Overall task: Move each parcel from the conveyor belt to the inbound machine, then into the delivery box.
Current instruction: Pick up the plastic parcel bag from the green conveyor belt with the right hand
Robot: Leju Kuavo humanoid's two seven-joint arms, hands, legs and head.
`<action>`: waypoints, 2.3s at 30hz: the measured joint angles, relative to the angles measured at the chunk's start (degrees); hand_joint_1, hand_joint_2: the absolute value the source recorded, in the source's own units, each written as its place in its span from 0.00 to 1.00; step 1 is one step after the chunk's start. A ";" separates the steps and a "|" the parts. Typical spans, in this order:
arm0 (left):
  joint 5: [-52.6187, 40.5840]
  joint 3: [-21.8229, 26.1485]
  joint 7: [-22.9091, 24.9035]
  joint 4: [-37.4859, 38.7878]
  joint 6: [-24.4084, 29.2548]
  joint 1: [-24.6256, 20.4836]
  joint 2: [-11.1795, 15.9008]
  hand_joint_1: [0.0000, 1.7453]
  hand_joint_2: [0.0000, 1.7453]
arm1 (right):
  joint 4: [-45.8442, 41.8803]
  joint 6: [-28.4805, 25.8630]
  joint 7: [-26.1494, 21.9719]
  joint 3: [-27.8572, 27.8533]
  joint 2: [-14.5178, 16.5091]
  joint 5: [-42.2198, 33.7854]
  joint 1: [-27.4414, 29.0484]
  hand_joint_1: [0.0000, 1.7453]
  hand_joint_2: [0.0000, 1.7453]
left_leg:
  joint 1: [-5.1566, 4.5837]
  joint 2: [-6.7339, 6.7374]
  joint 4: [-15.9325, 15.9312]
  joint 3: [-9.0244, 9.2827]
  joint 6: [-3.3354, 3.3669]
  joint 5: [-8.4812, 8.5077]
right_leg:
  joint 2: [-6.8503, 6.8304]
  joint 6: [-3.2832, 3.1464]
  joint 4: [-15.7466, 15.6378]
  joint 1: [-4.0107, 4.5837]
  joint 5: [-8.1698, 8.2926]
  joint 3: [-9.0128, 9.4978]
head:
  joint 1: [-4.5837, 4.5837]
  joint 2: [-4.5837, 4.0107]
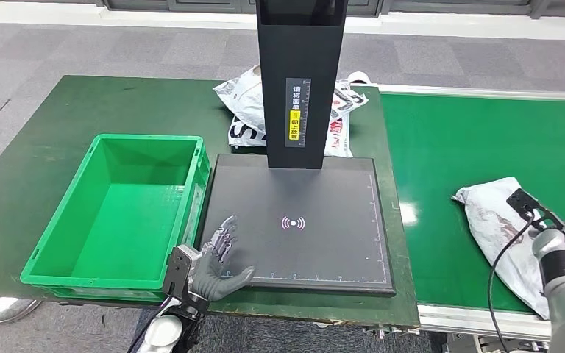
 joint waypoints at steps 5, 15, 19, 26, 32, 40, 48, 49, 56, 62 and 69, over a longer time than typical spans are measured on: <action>0.19 0.00 -0.25 0.03 -0.37 0.00 0.03 0.00 1.00 | 0.01 0.29 -1.47 0.54 0.95 -1.46 1.13 0.00 1.00 | 0.00 0.00 0.00 0.00 0.00 0.00 | 0.00 0.00 0.00 0.00 0.00 0.00 | -0.02 0.00; 0.24 0.00 -2.26 2.76 -2.00 -1.12 0.39 0.00 1.00 | 0.31 26.29 -15.94 0.51 2.21 -9.20 3.29 0.00 1.00 | 0.00 -0.02 0.00 0.01 0.00 0.00 | -0.03 0.00 -0.01 0.00 0.00 -0.03 | -0.01 0.00; -0.04 0.00 -2.70 4.30 -2.17 -1.70 0.39 0.00 1.00 | 0.31 29.28 -17.38 0.51 2.01 -9.24 3.60 0.00 1.00 | 0.00 0.04 0.01 0.02 0.00 0.00 | 0.05 0.00 -0.01 0.00 0.00 -0.03 | -0.01 0.00; -0.22 0.00 -2.97 5.59 -2.20 -2.14 0.39 0.00 1.00 | 0.31 31.78 -17.99 0.51 1.96 -9.16 3.53 0.00 1.00 | 0.00 0.03 0.01 0.03 0.00 0.00 | 0.04 0.00 -0.02 0.00 0.00 -0.01 | -0.02 0.00; -0.49 0.00 -3.08 6.30 -2.02 -2.74 0.37 0.00 1.00 | 0.31 36.24 -20.26 0.51 1.92 -9.12 2.85 0.45 1.00 | 0.00 0.03 0.01 0.05 0.00 0.00 | 0.04 0.00 -0.02 0.00 0.00 0.01 | -0.02 0.00; 0.23 0.00 -2.88 6.43 -2.36 -2.85 0.29 0.00 1.00 | 0.29 35.88 -20.70 0.97 1.63 -9.24 2.46 1.00 1.00 | 0.00 0.04 0.01 0.06 0.00 0.00 | 0.05 0.00 -0.02 0.01 0.00 0.02 | -0.02 0.00; 0.66 0.00 -2.51 6.21 -2.30 -2.77 -0.12 0.00 1.00 | 0.31 33.02 -19.09 0.99 1.29 -10.12 2.64 1.00 1.00 | 0.00 0.03 0.00 0.05 0.00 0.00 | 0.04 0.00 0.00 0.00 0.00 0.02 | -0.02 0.00; 0.68 0.00 -2.45 6.09 -2.25 -2.74 -0.16 0.00 1.00 | 0.31 32.71 -18.93 0.99 1.29 -10.22 2.61 1.00 1.00 | 0.00 0.03 0.00 0.04 0.00 0.00 | 0.04 0.00 0.00 0.00 0.00 0.02 | -0.02 0.00; 0.72 0.00 -2.38 5.66 -2.14 -2.66 -0.17 0.00 1.00 | 0.28 32.43 -18.86 0.99 1.29 -10.27 2.43 1.00 1.00 | 0.01 0.02 0.00 0.03 0.00 0.00 | 0.03 0.00 0.00 0.00 0.00 0.02 | -0.01 0.00; 0.72 0.00 -2.36 5.44 -2.14 -2.62 -0.17 0.00 1.00 | 0.28 32.44 -18.86 0.99 1.29 -10.27 2.41 1.00 1.00 | 0.00 0.01 0.00 0.03 0.00 0.00 | 0.03 0.00 0.00 0.00 0.00 0.02 | -0.01 0.00; 0.73 0.00 -2.26 5.27 -2.14 -2.54 -0.17 0.00 1.00 | 0.28 31.94 -18.70 0.99 1.28 -10.31 2.40 1.00 1.00 | 0.00 0.01 0.00 0.03 0.00 0.00 | 0.02 0.00 0.00 0.00 0.00 0.02 | -0.02 0.00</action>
